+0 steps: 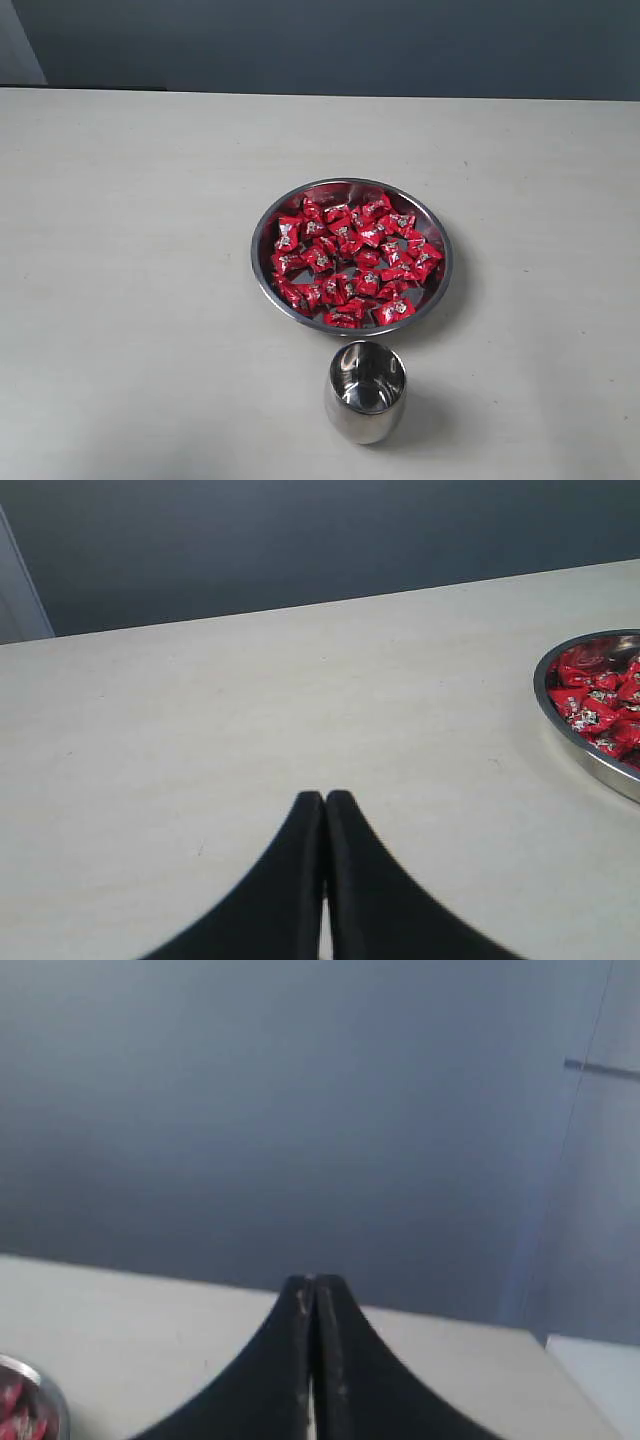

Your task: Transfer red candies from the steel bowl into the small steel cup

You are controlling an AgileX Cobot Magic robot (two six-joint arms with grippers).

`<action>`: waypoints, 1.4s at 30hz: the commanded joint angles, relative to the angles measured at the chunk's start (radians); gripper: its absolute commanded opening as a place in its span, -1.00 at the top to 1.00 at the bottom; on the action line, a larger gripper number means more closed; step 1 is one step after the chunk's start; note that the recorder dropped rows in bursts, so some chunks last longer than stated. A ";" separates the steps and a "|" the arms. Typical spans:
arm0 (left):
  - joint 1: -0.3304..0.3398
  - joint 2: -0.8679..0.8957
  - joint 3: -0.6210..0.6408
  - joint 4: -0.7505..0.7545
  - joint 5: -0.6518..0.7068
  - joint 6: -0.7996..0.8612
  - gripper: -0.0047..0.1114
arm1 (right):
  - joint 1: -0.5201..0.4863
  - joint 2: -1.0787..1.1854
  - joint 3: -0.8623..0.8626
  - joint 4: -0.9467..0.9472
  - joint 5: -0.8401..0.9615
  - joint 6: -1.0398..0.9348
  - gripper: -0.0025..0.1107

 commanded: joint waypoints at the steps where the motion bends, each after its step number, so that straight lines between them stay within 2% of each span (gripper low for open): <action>1: 0.002 -0.004 0.005 0.005 -0.007 -0.006 0.91 | -0.001 -0.004 0.001 0.009 -0.260 -0.002 0.97; 4: 0.002 -0.004 0.005 0.005 -0.007 -0.006 0.91 | -0.001 -0.004 0.001 0.011 -0.388 0.109 0.97; 8: 0.002 -0.004 0.005 0.005 -0.007 -0.006 0.91 | -0.001 -0.004 0.001 0.013 -0.486 0.356 0.97; 13: 0.002 -0.004 0.005 0.005 -0.007 -0.006 0.91 | -0.001 -0.004 0.001 0.007 -0.435 0.589 0.97; 22: 0.002 -0.004 0.005 0.005 -0.007 -0.006 0.91 | -0.001 -0.004 0.001 0.009 -0.314 0.643 0.97; 30: 0.002 -0.004 0.005 0.005 -0.007 -0.006 0.91 | -0.001 -0.004 0.001 0.009 -0.366 0.760 0.97; 36: 0.002 -0.004 0.005 0.005 -0.007 -0.006 0.91 | -0.001 -0.004 0.001 0.005 -0.085 0.828 0.97; 42: 0.002 -0.004 0.005 0.005 -0.007 -0.006 0.91 | -0.001 0.026 0.001 0.054 -0.059 0.828 0.97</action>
